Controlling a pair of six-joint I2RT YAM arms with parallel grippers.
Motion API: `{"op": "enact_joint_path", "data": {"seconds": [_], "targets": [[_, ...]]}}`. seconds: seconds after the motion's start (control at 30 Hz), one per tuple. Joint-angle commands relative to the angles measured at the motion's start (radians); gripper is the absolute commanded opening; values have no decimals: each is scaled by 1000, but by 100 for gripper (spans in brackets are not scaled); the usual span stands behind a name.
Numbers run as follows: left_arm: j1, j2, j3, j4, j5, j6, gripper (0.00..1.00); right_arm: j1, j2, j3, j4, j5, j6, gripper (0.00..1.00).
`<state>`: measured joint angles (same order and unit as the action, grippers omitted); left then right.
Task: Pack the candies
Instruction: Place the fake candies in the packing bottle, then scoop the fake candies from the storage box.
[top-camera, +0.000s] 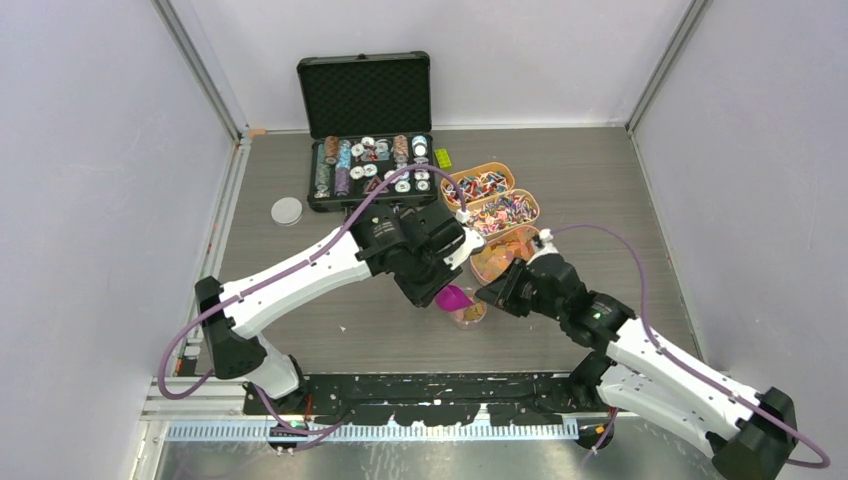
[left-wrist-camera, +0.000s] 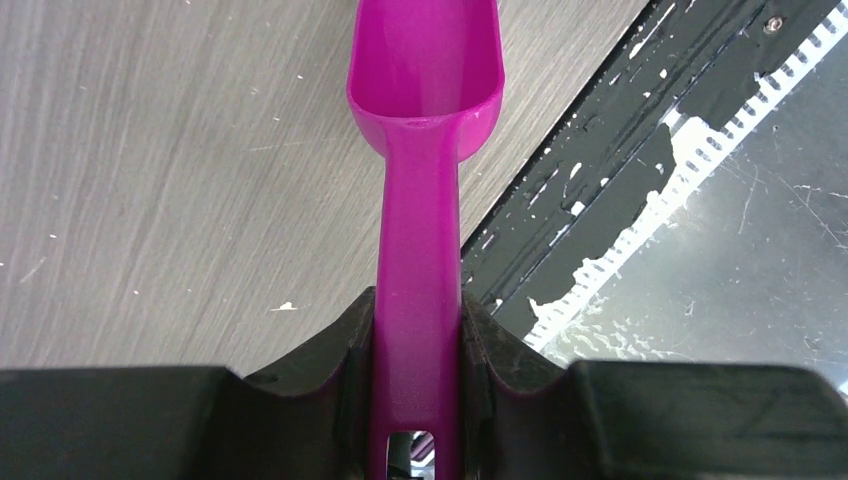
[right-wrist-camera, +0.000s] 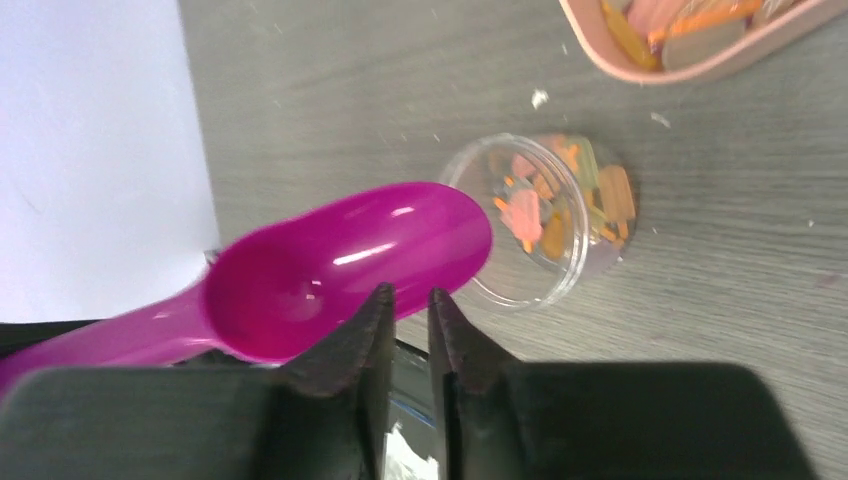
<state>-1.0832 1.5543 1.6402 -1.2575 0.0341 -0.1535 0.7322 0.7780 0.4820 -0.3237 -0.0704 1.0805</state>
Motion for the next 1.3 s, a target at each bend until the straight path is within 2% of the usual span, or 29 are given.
{"op": "enact_joint_path", "data": {"seconds": [0.0,0.07,0.13,0.27,0.33,0.43,0.6,0.7,0.9,1.03,1.27], "targets": [[5,-46,68,-26,-27,70,0,5,-102,141,-136,218,-77,35],[6,-54,89,-42,-26,92,0,5,-130,183,-193,293,-104,52],[11,-49,119,-59,-79,113,0,3,-131,223,-245,373,-144,65],[27,-5,183,-70,-114,162,0,-20,-72,317,-359,614,-250,75],[30,32,217,-58,-101,207,0,-55,-34,362,-377,660,-308,77],[34,91,261,-46,-110,260,0,-157,24,407,-355,610,-382,77],[53,222,359,-32,-156,333,0,-452,143,405,-265,319,-431,75],[59,288,414,-24,-162,366,0,-554,237,392,-209,183,-432,73],[70,405,480,-22,-193,422,0,-655,426,393,-120,24,-457,67],[73,436,480,-4,-189,441,0,-705,503,384,-70,20,-456,61],[78,485,481,10,-191,476,0,-716,621,361,-7,12,-473,50]]}}
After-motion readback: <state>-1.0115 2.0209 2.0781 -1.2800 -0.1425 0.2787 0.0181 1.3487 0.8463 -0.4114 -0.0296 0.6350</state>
